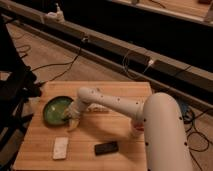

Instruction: Pick up the ceramic bowl

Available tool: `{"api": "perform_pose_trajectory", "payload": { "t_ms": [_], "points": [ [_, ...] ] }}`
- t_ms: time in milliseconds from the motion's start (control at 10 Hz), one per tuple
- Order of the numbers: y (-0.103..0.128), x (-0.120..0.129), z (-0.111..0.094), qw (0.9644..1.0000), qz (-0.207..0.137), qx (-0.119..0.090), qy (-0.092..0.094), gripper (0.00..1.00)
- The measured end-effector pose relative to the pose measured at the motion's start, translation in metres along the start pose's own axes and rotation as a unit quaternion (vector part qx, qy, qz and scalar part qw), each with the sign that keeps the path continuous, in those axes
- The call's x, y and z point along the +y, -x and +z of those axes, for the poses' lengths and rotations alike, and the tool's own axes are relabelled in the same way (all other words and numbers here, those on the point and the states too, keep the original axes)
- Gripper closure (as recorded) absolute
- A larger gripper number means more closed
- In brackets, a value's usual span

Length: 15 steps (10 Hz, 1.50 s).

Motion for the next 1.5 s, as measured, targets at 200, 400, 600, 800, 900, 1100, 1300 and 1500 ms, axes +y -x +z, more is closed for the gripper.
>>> {"api": "perform_pose_trajectory", "payload": {
  "t_ms": [200, 400, 600, 800, 900, 1100, 1300, 1500],
  "points": [
    [0.005, 0.003, -0.003, 0.9997, -0.022, 0.008, 0.008, 0.95],
    [0.011, -0.004, -0.013, 0.9992, -0.038, 0.013, -0.002, 1.00],
    [0.028, -0.015, -0.037, 0.9980, -0.057, 0.015, -0.024, 1.00],
    [0.053, -0.022, -0.064, 0.9955, -0.081, 0.010, -0.047, 1.00],
    [0.069, -0.025, -0.082, 0.9933, -0.096, 0.002, -0.064, 1.00],
    [0.095, -0.026, -0.106, 0.9892, -0.116, -0.024, -0.086, 1.00],
    [0.116, -0.021, -0.127, 0.9848, -0.127, -0.064, -0.099, 1.00],
    [0.124, -0.019, -0.131, 0.9834, -0.131, -0.077, -0.100, 1.00]
  ]
}}
